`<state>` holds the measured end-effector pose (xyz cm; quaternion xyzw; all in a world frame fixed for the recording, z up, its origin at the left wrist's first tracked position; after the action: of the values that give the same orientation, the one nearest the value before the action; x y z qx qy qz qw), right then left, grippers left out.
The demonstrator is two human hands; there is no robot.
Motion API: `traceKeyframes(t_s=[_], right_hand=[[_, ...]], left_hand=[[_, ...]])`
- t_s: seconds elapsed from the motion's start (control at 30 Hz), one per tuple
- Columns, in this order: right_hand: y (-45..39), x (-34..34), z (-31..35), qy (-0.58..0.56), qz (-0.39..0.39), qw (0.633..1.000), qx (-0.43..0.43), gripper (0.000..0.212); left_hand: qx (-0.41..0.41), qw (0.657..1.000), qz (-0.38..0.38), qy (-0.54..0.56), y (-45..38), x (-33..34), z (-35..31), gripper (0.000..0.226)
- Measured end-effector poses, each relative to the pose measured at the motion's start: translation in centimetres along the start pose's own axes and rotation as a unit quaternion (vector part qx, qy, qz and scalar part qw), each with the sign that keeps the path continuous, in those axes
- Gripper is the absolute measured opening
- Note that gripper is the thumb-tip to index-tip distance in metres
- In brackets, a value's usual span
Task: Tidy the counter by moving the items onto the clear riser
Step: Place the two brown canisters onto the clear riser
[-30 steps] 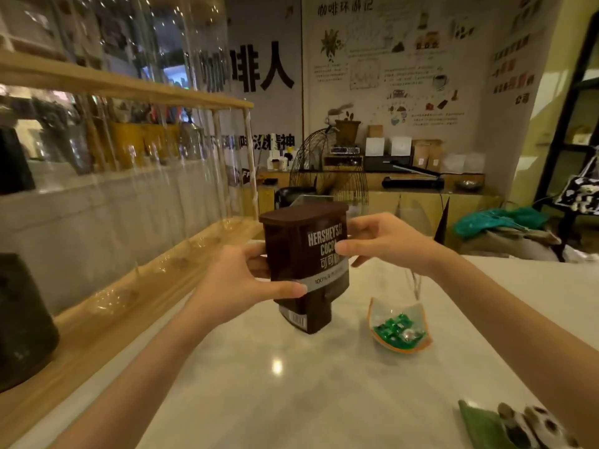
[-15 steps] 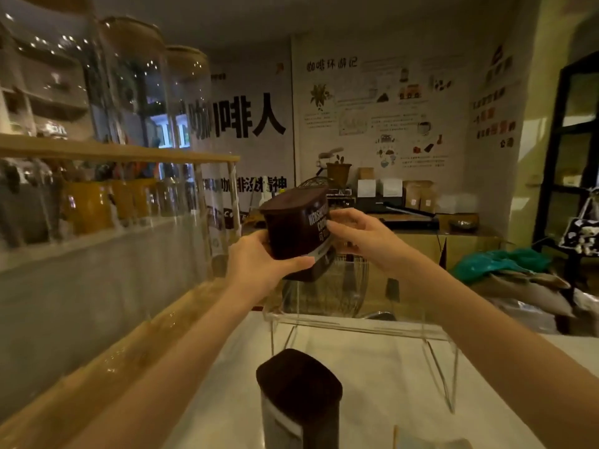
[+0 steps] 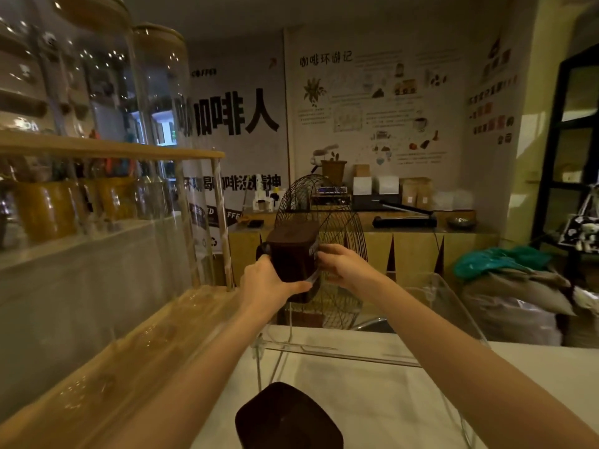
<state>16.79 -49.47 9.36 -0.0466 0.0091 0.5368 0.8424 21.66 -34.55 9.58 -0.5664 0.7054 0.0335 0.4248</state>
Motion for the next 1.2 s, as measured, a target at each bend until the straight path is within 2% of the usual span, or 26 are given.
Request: traceKeyframes(t_s=[0.17,0.47,0.6,0.73,0.9,1.07,1.2], right_hand=[[-0.5,0.1,-1.2,0.013,-0.020,1.000,0.015,0.043],[0.4,0.8,-1.2,0.041,0.052,0.998,0.023,0.052],[0.4,0.5,-1.3,0.090,0.028,0.995,-0.010,0.053],[0.4,0.0,-1.2,0.151,-0.009,0.988,-0.042,0.043],[2.1,0.2,-0.9,0.201,0.019,0.977,-0.062,0.040],[5.8,-0.4,0.2,0.258,0.041,0.961,-0.089,0.042],[11.2,-0.8,1.0,0.320,0.033,0.936,-0.141,0.033]], left_hand=[[-0.006,0.999,-0.002,-0.032,-0.3,1.1,0.7,0.074],[-0.006,0.999,-0.013,-0.047,-0.3,1.2,1.0,0.070],[-0.008,0.999,-0.002,-0.038,-0.5,1.1,1.1,0.071],[-0.011,0.999,0.007,-0.051,-0.6,1.1,0.8,0.070],[0.000,0.997,0.027,-0.079,-0.8,1.1,0.4,0.075],[0.004,0.990,0.095,-0.103,-0.4,0.5,0.1,0.077],[0.007,0.979,0.099,-0.177,1.3,-1.2,0.0,0.073]])
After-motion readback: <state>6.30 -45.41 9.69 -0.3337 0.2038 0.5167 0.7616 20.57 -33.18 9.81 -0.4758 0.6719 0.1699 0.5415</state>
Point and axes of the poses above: each hand's wrist, its own y-axis away from the middle knuckle, its own x-axis out of the palm, z = x × y, the point moved 4 cm from there along -y, towards the middle knuckle, and after that the axes turned 4 degrees about -y, right-handed, at the moved point
